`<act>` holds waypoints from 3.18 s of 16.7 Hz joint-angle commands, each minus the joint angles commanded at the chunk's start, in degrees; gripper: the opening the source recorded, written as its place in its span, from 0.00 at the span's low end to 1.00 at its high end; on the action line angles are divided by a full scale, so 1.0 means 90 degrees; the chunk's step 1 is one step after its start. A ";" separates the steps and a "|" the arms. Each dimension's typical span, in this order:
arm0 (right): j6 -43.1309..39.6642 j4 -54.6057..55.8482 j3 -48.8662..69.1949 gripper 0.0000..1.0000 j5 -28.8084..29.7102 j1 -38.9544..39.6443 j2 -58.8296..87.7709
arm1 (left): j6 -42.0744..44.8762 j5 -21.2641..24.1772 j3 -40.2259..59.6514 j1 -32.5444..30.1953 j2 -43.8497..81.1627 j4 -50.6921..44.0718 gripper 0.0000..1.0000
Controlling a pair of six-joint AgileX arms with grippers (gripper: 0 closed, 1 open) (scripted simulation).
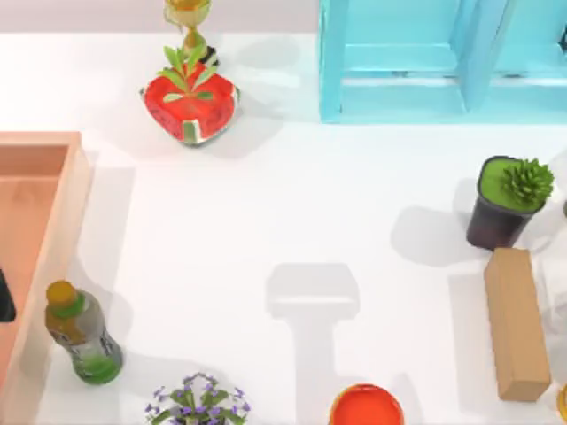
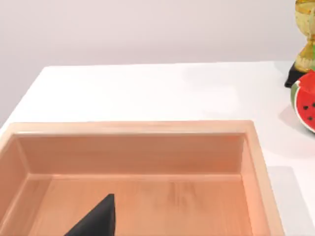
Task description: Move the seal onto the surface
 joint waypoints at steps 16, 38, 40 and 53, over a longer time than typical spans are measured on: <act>0.0000 0.0000 0.0000 1.00 0.0000 0.0000 0.0000 | 0.1751 -0.0004 0.6082 0.1636 0.8261 -0.5944 1.00; 0.0000 0.0000 0.0000 1.00 0.0000 0.0000 0.0000 | 0.1935 -0.0005 0.4861 0.1799 0.9684 -0.3830 1.00; 0.0000 0.0000 0.0000 1.00 0.0000 0.0000 0.0000 | 0.1935 -0.0005 0.4850 0.1799 0.9689 -0.3812 1.00; 0.0000 0.0000 0.0000 1.00 0.0000 0.0000 0.0000 | 0.1935 -0.0005 0.4850 0.1799 0.9689 -0.3812 0.17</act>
